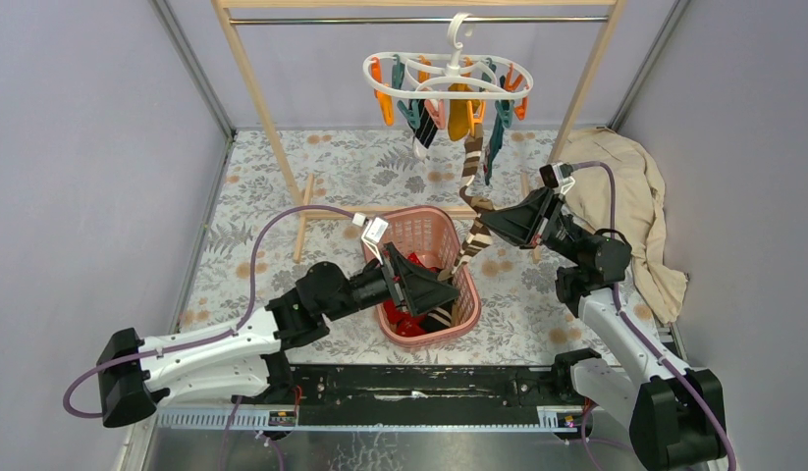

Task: Remove the socks clipped to the hanger
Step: Remove the sock from the hanger.

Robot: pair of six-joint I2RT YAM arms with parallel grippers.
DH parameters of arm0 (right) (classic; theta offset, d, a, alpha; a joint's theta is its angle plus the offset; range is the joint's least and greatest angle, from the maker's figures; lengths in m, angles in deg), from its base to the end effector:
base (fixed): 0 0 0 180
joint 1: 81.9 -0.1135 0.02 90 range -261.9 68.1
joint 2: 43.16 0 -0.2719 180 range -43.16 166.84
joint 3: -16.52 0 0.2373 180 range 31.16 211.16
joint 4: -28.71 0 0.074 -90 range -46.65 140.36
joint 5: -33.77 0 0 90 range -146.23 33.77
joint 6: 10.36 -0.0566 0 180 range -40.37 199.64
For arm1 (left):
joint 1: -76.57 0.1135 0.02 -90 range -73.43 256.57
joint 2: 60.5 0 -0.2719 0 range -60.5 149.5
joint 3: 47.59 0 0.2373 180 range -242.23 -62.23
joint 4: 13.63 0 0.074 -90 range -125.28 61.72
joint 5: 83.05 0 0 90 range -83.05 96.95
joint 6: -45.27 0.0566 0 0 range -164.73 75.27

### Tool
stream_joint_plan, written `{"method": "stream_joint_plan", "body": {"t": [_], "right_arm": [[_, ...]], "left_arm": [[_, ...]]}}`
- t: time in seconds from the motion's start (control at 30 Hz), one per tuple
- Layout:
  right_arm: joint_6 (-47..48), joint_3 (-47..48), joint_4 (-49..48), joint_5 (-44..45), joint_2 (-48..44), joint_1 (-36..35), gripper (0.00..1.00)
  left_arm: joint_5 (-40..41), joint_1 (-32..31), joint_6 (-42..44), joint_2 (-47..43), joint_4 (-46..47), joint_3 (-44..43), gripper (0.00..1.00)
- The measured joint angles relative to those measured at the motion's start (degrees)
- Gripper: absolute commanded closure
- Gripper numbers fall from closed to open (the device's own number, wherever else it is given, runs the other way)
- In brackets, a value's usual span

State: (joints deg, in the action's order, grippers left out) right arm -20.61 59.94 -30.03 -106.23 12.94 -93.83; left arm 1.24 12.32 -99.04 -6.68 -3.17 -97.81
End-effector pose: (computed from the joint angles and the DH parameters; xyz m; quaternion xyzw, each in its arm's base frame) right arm 0.1637 0.0789 0.3666 -0.0450 0.5163 0.7857 0.3377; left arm 0.0930 -0.2057 0.3336 0.0945 0.6570 -0.6592 0.3533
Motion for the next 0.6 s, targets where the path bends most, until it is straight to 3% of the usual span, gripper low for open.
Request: {"method": "stream_joint_plan", "body": {"t": [0.6], "right_arm": [[-2.7,0.0,-1.9,0.0,-0.2,0.0,1.0]], "left_arm": [[8.1,-0.5,5.3,3.5,-2.7,-1.3,0.01]]}}
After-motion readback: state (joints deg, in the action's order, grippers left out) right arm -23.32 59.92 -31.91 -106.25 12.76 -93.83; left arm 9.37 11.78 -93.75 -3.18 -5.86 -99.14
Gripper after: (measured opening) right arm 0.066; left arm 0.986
